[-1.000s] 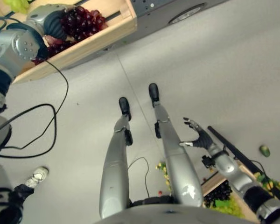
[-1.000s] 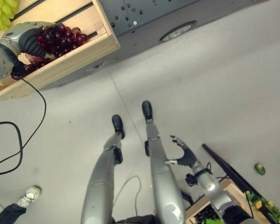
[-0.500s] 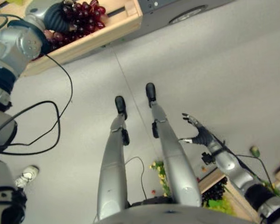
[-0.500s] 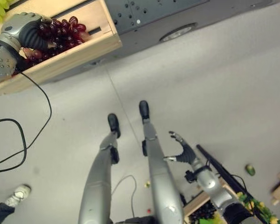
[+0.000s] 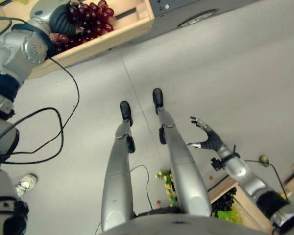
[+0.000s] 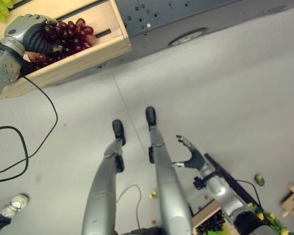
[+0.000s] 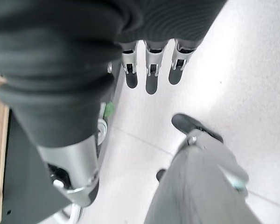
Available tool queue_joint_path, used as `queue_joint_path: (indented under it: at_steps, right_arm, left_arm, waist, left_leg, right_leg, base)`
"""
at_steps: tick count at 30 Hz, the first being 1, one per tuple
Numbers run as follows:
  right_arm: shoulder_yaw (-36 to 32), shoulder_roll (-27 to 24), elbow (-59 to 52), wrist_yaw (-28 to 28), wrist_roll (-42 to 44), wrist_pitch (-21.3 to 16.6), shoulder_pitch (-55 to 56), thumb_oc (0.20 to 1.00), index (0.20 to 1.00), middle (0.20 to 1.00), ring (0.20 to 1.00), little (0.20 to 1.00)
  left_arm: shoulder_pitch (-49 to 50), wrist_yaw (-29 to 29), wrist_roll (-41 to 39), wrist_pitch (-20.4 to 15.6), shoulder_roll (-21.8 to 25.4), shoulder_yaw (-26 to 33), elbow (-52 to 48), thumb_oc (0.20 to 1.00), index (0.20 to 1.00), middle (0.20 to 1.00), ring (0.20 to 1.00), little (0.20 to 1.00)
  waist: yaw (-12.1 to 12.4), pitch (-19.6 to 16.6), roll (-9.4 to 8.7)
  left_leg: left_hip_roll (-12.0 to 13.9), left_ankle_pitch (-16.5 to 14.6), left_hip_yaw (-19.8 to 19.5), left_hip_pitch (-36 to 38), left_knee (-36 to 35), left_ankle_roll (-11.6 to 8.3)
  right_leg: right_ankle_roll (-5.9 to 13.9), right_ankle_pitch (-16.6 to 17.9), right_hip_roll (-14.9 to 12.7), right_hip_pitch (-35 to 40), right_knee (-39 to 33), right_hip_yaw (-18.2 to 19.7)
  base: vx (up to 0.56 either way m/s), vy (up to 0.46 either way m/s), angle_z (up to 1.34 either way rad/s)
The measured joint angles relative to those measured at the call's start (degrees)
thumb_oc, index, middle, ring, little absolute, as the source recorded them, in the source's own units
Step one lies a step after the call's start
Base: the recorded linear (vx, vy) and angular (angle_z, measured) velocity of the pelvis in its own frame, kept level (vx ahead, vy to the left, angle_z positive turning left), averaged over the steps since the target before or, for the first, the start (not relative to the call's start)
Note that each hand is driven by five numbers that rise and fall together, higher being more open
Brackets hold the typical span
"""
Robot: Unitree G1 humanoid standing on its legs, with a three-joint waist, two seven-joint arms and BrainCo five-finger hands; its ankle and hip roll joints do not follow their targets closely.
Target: Pick up the fruits from the basket on one side to the basket on the other side
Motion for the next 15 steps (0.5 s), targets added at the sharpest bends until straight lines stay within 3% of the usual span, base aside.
queue_joint_path:
  at_steps: [4,6,9,12,14,15]
  right_arm:
    - [0.03,-0.06,2.13,-0.05,0.0,0.24,0.18,1.0,1.0,1.0,1.0,1.0]
    - [-1.41,0.6,3.31,0.02,0.25,0.21,0.31,1.0,1.0,1.0,1.0,1.0]
    - [-2.2,0.34,4.59,0.05,0.88,0.42,1.16,1.0,1.0,1.0,1.0,1.0]
    - [-4.4,0.31,6.08,1.13,1.07,1.34,1.37,1.0,1.0,1.0,1.0,1.0]
    - [-5.53,0.1,6.43,1.19,1.41,1.56,1.8,1.0,1.0,1.0,1.0,1.0]
    - [-6.32,-0.55,5.98,1.43,1.45,1.78,1.77,1.0,1.0,1.0,1.0,1.0]
  left_arm:
    - [8.13,-0.39,-5.41,-0.26,0.75,4.31,-2.03,0.2,0.2,0.2,0.2,0.2]
    - [15.68,-0.87,-8.55,-0.25,1.61,10.81,-5.79,0.2,0.2,0.2,0.2,0.2]
    - [23.4,-0.85,-13.73,-1.02,2.53,14.98,-9.2,0.2,0.2,0.2,0.2,0.2]
    - [36.51,-1.92,-21.03,-1.45,3.36,26.71,-14.88,0.2,0.2,0.2,0.2,0.2]
    - [40.27,-2.3,-23.01,-1.5,4.14,27.97,-16.38,0.2,0.2,0.2,0.2,0.2]
    - [45.46,-2.97,-25.97,-1.63,3.98,32.89,-18.89,0.2,0.2,0.2,0.2,0.2]
  waist:
    - [0.6,0.28,0.07]
    - [1.15,0.65,0.41]
    - [2.21,0.8,0.63]
    - [3.75,1.34,0.85]
    - [4.11,1.38,0.88]
    - [5.07,1.44,0.86]
  left_leg:
    - [-0.1,-0.05,0.0,4.74,-1.32,-0.13]
    - [-0.15,-0.11,-0.31,7.72,-1.84,-0.22]
    - [-0.22,-0.19,-0.99,11.94,-3.15,-0.6]
    - [-0.28,0.44,-2.38,17.18,-4.72,-0.98]
    - [-0.21,0.23,-2.99,20.04,-5.51,-1.23]
    - [-0.13,0.27,-3.22,22.79,-6.28,-1.19]
  right_leg:
    - [-0.3,-0.76,-0.16,4.01,0.16,-0.08]
    - [-0.54,-1.48,-0.33,6.68,0.73,-0.24]
    - [-0.73,-2.55,-0.4,10.56,0.81,-0.78]
    - [-0.98,-3.42,-0.64,15.51,0.81,-2.21]
    - [-1.03,-4.11,-0.61,18.37,0.57,-2.68]
    - [-1.07,-4.5,-0.63,21.12,0.05,-3.14]
  base:
    - [-0.01,0.003,0.02]
    - [-0.01,0.0,0.08]
    - [0.0,-0.005,0.14]
    - [0.03,-0.001,0.2]
    - [0.06,0.012,0.16]
    - [0.04,0.0,0.11]
